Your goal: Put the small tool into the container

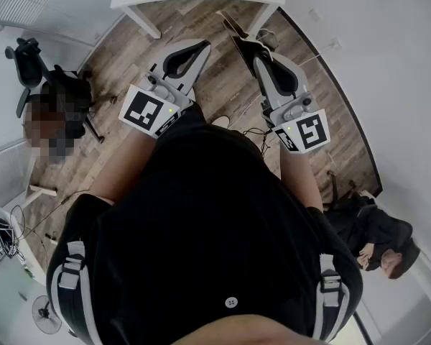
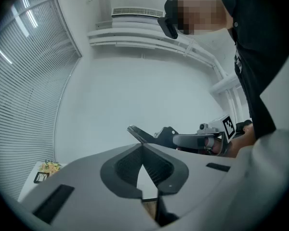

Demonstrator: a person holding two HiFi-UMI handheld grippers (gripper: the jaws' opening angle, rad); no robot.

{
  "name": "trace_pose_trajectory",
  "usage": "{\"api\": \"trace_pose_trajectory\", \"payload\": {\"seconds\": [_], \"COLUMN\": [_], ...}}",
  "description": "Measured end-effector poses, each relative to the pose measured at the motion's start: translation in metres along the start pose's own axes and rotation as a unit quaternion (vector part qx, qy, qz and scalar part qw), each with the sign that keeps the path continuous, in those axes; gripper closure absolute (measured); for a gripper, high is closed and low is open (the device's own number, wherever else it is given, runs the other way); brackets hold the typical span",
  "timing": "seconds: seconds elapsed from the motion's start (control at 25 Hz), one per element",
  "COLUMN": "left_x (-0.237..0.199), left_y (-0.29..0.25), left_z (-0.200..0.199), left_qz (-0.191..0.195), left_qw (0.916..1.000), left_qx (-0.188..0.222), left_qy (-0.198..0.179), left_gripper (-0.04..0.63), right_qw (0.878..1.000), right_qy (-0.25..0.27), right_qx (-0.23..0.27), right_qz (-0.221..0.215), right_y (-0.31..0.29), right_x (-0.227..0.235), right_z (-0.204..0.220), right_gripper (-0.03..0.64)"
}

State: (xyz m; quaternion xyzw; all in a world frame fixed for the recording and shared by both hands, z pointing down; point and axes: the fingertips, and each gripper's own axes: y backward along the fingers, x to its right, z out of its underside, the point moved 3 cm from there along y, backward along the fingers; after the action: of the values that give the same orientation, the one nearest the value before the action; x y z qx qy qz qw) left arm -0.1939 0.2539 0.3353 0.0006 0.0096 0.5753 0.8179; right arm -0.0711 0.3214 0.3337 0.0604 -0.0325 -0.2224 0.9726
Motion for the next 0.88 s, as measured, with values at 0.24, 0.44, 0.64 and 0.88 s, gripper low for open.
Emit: {"api": "trace_pose_trajectory", "payload": {"seconds": [0.24,0.44,0.64,0.88], "left_x": [0.018,0.021,0.020,0.028], "left_y": [0.004,0.004,0.004,-0.001], "left_z": [0.001,0.005,0.007,0.011], "left_qz": [0.007,0.008,0.014,0.022], "left_qw": [0.9999,0.9998,0.9997,0.9995], "left_qx": [-0.009,-0.015,-0.019,-0.022], "left_qy": [-0.003,-0.005,-0.009,-0.009], "left_gripper": [0.588,0.588,0.588,0.588], "right_qw": [1.000,1.000,0.999,0.999], "right_qy": [-0.003,-0.021,-0.020,-0.019], "right_qx": [-0.013,-0.020,-0.026,-0.026], "right_qz": [-0.002,-0.004,-0.003,0.009], "right_y": [0.014,0.016,0.015,0.026], "right_x": [-0.006,-0.006,-0.007,-0.006], "right_z": [0.000,0.004,0.006,0.006], "right_gripper": [0.574,0.573,0.574,0.574]}}
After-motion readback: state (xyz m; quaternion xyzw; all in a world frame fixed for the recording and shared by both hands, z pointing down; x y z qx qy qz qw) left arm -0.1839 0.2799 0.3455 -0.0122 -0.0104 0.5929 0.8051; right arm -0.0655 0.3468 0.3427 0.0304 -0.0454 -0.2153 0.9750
